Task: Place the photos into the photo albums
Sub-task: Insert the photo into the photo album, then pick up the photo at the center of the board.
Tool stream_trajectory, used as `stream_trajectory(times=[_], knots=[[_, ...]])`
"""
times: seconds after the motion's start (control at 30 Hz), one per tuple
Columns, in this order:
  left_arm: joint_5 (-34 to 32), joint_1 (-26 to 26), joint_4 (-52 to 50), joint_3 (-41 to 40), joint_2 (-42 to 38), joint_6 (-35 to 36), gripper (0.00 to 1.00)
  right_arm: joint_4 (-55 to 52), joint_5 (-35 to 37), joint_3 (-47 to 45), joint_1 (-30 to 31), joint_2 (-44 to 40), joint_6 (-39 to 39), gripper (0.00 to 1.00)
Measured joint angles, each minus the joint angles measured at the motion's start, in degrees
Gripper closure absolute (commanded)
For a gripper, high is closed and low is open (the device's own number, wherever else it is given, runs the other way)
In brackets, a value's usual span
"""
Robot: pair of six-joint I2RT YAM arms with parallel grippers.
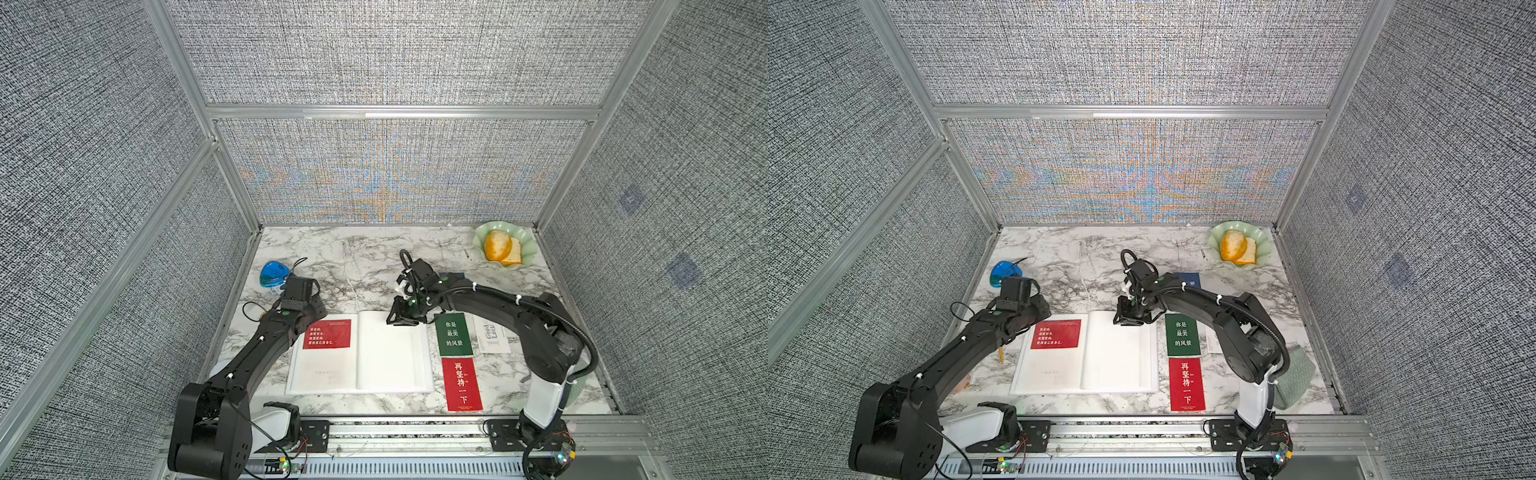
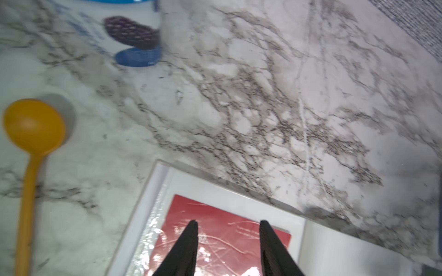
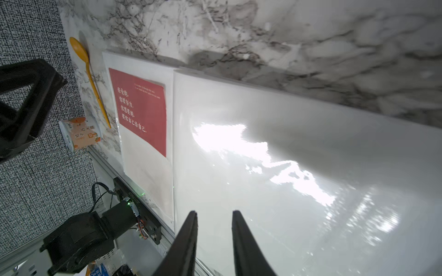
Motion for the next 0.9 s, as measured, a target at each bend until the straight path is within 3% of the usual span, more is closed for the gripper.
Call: stream_trajectory(times=[0.17,0.63,0.9], knots=[[3.4,-8.5,1.6,2.7,3.8,0.0,0.53,-1.5,3.7,-6.3,-1.7,-6.5,-0.7,0.69],[14.4,-32.0,5.1,10.4,14.0,0.5,0.54,-10.2,18.6,-27.0,-3.0,-28.6,4.0,0.5],[17.6,-42.3,5.1,16.6,23.3,2.1,0.56,-15.6,22.0,-34.0,-3.0,-35.1,6.8,0.41]])
